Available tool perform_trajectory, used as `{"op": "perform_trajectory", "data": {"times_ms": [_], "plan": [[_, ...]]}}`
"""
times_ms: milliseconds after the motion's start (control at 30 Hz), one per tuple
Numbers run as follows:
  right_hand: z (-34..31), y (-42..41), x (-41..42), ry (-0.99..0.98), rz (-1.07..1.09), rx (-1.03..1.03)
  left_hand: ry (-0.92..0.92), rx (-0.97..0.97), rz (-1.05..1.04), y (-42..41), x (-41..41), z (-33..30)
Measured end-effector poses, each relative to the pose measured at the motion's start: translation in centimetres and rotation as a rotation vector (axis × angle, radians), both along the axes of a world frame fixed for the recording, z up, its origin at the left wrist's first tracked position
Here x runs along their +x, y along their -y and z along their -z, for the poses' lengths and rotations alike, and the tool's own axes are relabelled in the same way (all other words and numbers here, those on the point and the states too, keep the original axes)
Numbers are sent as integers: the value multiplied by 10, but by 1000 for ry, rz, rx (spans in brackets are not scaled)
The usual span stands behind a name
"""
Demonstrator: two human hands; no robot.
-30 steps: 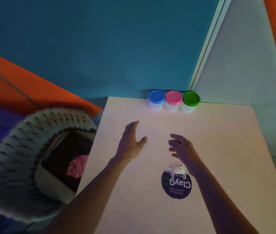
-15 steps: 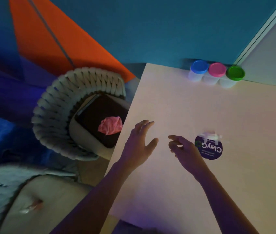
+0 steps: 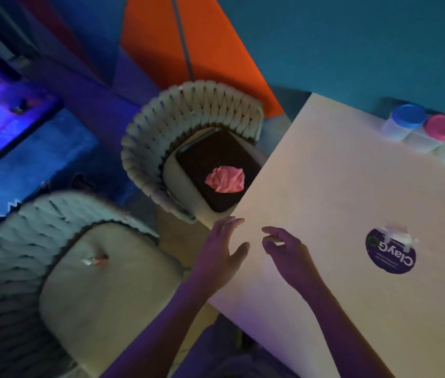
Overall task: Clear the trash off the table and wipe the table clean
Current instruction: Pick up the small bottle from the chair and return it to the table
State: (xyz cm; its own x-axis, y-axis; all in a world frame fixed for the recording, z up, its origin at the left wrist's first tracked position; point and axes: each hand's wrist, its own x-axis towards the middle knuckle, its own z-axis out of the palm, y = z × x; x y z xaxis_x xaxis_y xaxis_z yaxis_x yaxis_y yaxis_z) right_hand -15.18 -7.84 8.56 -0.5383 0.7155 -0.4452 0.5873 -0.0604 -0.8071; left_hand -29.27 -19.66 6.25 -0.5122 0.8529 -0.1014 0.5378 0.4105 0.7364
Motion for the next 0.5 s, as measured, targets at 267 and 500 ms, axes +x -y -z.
{"op": "perform_trajectory", "data": {"times_ms": [267, 500], "plan": [[14, 59, -53, -25, -299, -9, 10, -119, -255, 95, -6, 6], [26, 117, -113, -12, -568, 16, 58, -227, -495, 175, -36, 12]]}}
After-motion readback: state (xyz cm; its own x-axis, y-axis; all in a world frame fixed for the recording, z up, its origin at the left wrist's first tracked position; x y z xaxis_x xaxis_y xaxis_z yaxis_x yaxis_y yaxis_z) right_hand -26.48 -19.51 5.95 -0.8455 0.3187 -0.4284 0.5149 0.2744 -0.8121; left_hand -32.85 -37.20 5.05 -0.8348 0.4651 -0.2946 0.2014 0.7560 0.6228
